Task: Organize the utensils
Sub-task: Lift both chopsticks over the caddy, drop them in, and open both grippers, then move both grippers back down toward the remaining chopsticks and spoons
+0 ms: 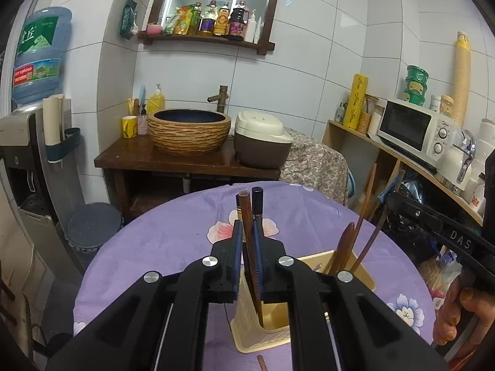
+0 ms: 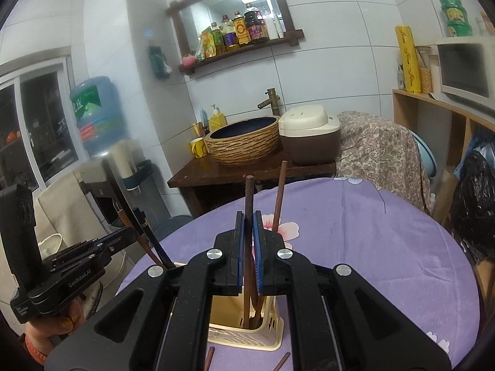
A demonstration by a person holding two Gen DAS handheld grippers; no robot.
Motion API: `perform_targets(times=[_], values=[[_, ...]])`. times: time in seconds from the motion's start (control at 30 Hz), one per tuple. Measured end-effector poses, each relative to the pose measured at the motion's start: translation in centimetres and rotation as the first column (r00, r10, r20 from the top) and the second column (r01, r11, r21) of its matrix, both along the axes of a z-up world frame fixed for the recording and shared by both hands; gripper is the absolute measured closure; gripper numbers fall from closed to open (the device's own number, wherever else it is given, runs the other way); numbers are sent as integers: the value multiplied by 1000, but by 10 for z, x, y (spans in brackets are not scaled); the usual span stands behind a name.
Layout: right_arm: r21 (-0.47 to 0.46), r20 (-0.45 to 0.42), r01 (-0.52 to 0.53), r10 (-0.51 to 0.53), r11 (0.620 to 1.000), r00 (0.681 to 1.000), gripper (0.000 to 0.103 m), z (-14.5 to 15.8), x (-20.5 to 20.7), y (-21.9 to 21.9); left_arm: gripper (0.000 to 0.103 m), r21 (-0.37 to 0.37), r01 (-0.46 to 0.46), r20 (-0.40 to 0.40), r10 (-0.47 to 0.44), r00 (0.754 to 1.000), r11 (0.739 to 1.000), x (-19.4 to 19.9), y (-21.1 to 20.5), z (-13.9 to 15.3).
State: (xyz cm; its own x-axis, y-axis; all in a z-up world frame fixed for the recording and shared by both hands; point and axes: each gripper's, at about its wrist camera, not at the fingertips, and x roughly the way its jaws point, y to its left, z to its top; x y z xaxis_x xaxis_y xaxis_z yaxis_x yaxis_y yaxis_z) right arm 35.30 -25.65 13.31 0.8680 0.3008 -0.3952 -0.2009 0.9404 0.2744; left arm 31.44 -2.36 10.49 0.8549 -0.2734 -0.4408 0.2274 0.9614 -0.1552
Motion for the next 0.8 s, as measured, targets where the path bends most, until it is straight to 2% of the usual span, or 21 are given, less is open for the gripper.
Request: perform_targets(times=[0.03,0.07,0.1,0.13,0.17,0.23,0.33,0.4,0.43,0.5,0.8], values=[[-8,-2,3,-3,1000,1000,90,0,-1,1,73,1,-3,6,3,1000,1000,-1,-1,1],[-11,2,4,-4,1000,1000,75,-1,-3,1,49,1,-13,23,13,1000,1000,-6,0,3],[-12,11,5,-5,1000,1000,65,-1,-7,2,39,1,-20,38,20,999,1000,-10,1,3],[-13,28,19,-19,1000,999,44,-1,-13,2,37,1,-25,58,25,998,1000,-15,2,5],[-12,44,30,-30,999,999,36,0,-19,1,35,6,-29,72,29,997,1000,-20,2,6],[-24,55,25,-24,999,998,35,0,-30,2,27,29,-33,94,30,995,999,-34,3,5],[-49,61,42,-39,998,997,20,-2,-48,2,16,79,-60,123,50,991,995,-57,5,-1],[-56,68,52,-48,997,997,17,-6,-66,0,9,94,-70,129,58,990,993,-70,8,-8],[-58,64,49,-45,997,997,12,-9,-72,0,8,98,-73,126,60,990,993,-76,10,-12],[-64,41,53,-50,997,998,10,-19,-86,-4,6,110,-79,106,68,992,991,-89,14,-25],[-158,-96,105,-121,982,988,9,-84,-127,-10,6,95,-76,-57,82,995,993,-113,24,-84]])
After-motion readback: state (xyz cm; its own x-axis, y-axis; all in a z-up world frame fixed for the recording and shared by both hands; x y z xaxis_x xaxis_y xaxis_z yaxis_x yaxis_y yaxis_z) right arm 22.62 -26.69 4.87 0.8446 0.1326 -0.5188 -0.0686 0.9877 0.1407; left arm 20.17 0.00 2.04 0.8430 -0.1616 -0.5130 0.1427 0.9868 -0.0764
